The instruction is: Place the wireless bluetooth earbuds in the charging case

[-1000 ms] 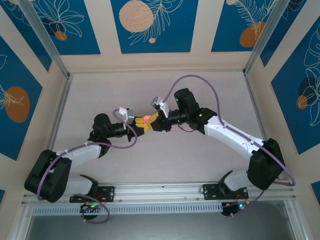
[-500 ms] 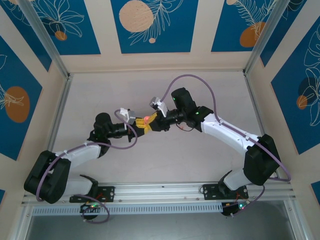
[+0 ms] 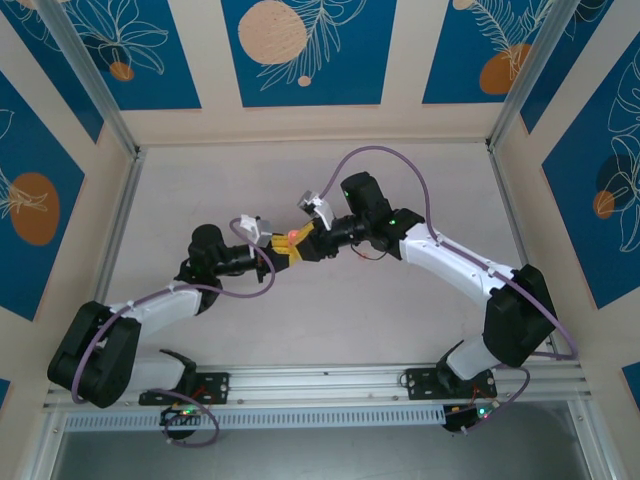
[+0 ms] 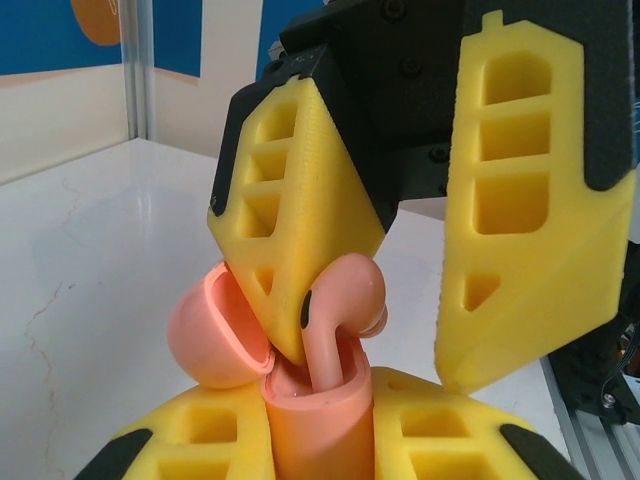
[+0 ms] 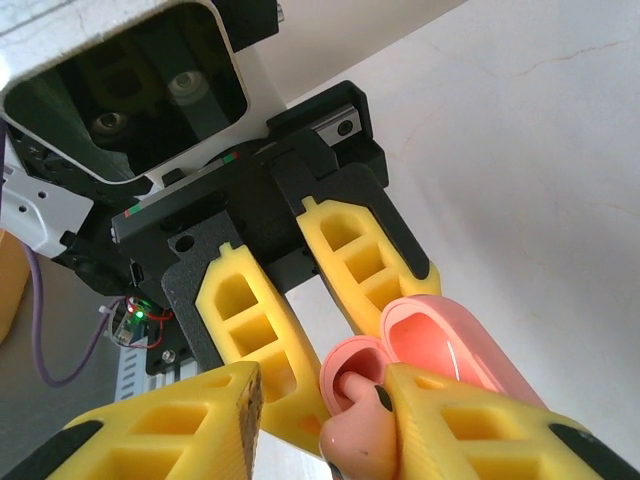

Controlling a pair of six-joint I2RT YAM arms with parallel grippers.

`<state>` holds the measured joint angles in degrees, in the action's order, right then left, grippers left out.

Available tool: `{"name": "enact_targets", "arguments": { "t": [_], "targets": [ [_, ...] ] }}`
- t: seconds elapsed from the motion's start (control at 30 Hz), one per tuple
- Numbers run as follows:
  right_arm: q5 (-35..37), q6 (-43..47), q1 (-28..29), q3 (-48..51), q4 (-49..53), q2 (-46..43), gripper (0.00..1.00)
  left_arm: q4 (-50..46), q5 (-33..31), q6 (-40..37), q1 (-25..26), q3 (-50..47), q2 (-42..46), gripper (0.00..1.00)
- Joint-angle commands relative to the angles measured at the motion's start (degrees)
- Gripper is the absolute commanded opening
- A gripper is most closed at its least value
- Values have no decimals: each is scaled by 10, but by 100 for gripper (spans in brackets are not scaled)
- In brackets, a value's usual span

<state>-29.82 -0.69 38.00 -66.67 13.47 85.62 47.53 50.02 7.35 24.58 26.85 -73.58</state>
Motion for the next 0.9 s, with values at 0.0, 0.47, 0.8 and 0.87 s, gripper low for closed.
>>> {"name": "enact_targets", "arguments": {
  "t": [0.0,0.47,0.8,0.87],
  "targets": [
    [14,-17,-10,-10,23,21,39,61,30,-9,16,23,1,16],
    [35,-59,-37,-11,20,37,44,121,11,3,19,22,-46,16],
    [-7,-102,-74,-17,-12,67,46,222,5,38,20,34,-132,16],
    [-18,-106,-78,-19,-18,71,47,240,6,43,20,39,-151,16]
  ]
}}
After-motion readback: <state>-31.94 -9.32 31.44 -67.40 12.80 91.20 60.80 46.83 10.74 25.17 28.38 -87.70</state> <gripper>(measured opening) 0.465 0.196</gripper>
